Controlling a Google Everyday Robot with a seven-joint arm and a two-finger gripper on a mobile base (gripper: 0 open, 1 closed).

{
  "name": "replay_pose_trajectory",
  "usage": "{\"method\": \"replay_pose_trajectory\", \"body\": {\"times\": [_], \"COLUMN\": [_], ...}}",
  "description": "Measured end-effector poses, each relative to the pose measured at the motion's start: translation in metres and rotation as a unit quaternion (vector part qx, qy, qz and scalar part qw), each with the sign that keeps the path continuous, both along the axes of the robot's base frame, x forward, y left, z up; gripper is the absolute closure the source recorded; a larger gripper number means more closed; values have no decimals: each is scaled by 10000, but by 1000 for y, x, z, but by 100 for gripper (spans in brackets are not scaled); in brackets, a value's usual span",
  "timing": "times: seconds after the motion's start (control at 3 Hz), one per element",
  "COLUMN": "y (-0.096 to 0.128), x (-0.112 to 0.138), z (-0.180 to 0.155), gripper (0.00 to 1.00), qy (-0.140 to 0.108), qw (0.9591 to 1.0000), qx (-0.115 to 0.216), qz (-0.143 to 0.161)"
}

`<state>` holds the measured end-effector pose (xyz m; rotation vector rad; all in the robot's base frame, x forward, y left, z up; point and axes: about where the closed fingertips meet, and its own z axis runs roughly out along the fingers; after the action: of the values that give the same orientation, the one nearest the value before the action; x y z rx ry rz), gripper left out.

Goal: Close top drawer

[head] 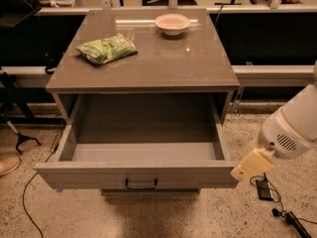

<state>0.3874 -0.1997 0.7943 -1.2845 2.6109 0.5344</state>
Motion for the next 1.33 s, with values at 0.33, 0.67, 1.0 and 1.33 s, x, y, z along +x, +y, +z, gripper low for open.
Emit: {"method": "replay_pose_trajectory", "body": {"times": [0.33,0.67,1.0,1.33], "y": [15,35,60,77], "x": [-25,-42,-23,22], "z": [-55,-115,-178,-202], "gripper": [73,96,100,100], "qy": [472,813,854,597], "qw": [9984,9950,9906,9886], "qx": [31,-5,-158,-285], "qz": [-294,-576,-1053,-1350]}}
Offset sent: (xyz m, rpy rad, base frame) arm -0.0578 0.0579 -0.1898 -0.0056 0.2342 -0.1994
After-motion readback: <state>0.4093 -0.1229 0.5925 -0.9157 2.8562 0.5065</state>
